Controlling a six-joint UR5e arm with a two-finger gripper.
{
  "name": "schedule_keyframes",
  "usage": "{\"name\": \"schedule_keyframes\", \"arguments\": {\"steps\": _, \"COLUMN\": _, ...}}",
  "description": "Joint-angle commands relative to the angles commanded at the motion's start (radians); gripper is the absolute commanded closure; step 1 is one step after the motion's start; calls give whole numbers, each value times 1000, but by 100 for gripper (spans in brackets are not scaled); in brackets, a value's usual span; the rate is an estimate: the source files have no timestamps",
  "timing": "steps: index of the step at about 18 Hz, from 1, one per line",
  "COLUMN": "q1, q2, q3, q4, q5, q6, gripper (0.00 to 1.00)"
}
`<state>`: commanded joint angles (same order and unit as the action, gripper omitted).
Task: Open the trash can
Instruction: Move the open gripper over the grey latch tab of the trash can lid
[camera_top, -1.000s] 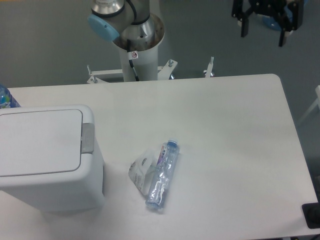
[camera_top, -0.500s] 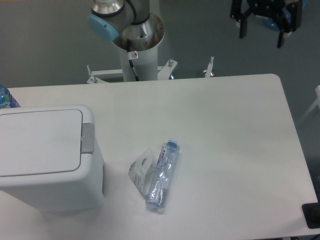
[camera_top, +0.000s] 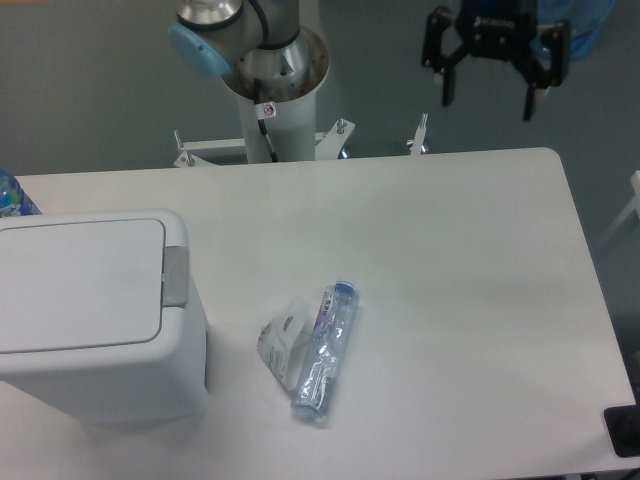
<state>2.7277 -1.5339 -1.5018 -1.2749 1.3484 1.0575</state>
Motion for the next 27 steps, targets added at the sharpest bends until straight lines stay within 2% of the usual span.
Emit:
{"name": "schedule_keyframes", "arguments": {"steps": 3, "q1": -60, "q2": -11, "q3": 0, "q4": 40, "q5": 0, "q6": -141, "gripper": 0}}
{"name": "schedule_keyframes", "arguments": {"steps": 13, "q1": -241, "q2": -54, "q3": 6, "q4": 52, "q5": 0, "q6": -464, "gripper": 0}}
{"name": "schedule_keyframes", "arguments": {"steps": 16, "q1": -296, "q2": -87, "q3": 6, "q4": 120, "q5": 0, "q6": -569, "gripper": 0}}
{"name": "schedule_keyframes", "arguments": {"steps": 18, "q1": -344, "q2": -113, "q3": 8, "q4": 192, "q5": -2, "q6": -652, "gripper": 0}}
{"name": "schedule_keyframes", "arguments": {"steps": 20, "q1": -370, "q2": -140, "q3": 12, "q4": 238, "q5": 0, "q6": -715, "gripper": 0}}
{"name": "schedule_keyframes", "arguments": {"steps": 27, "q1": -428, "q2": -167, "q3": 9, "q4": 241, "q5": 2, "q6": -829, "gripper": 0}}
